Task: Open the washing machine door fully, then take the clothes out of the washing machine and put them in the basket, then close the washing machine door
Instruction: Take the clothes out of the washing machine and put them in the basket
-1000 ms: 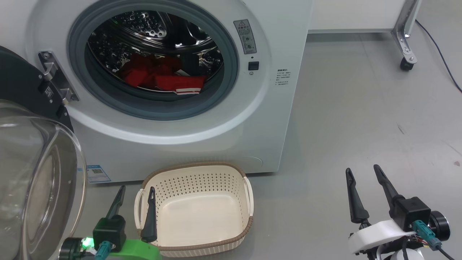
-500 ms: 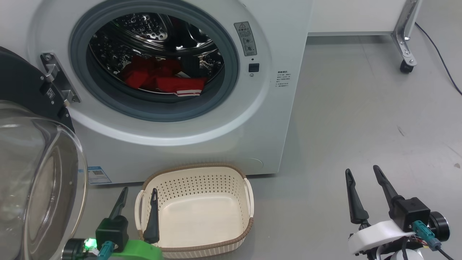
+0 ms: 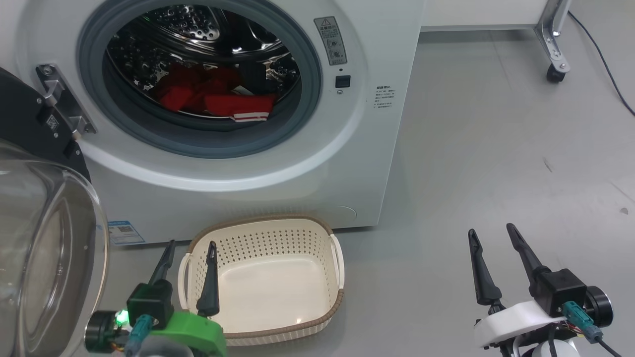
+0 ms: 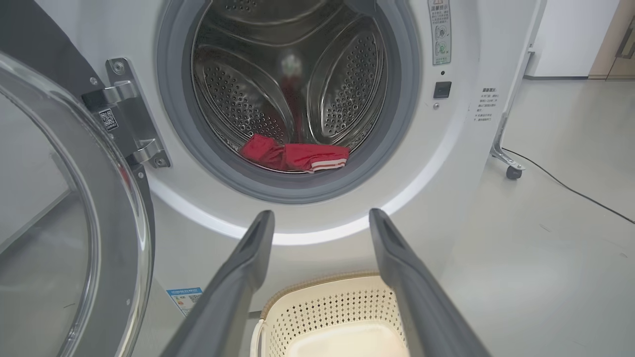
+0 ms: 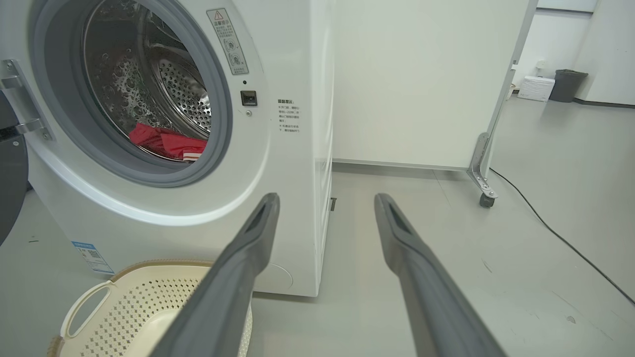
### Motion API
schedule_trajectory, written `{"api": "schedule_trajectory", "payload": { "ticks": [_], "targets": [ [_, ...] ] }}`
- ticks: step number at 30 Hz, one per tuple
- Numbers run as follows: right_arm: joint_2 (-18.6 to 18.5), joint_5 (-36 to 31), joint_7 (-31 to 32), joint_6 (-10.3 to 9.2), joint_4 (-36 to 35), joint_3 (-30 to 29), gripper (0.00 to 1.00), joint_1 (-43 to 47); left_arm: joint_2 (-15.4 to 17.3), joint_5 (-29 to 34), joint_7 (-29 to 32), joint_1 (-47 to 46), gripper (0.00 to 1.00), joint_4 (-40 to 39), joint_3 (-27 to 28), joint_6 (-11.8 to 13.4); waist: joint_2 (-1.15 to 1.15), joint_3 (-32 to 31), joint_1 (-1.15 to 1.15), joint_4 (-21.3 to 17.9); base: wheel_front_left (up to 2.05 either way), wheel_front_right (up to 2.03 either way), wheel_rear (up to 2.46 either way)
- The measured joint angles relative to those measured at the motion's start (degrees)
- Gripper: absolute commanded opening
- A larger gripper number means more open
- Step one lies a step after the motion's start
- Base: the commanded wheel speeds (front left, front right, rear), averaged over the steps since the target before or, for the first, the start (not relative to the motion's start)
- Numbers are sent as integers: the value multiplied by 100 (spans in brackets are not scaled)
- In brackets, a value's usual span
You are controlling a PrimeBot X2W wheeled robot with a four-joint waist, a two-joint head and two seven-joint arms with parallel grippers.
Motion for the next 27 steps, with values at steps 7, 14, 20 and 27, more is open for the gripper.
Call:
{"api": "schedule_trajectory", "payload": {
  "ticks": [7, 14, 20, 27],
  "targets": [
    [1, -9, -1, 3, -155, 29, 100, -46, -1, -142, 8, -675, 100, 147, -34, -9, 0, 287, 0, -126, 0, 0, 0],
    [0, -9, -1, 68, -287, 93, 100, -374, -19, -252, 502, -1674, 100, 665, -49, -252, 0, 801, 0, -316, 0, 0, 0],
    [-1, -5, -1, 102, -388, 134, 100, -637, 11, -421, 966, -2491, 100, 1026, 96, -381, 0, 1245, 0, -510, 0, 0, 0],
    [-3, 43, -1, 167, -421, 256, 100, -987, 356, -464, 1485, -3372, 100, 1407, 346, -488, 0, 1761, 0, -791, 0, 0, 0]
  ]
}}
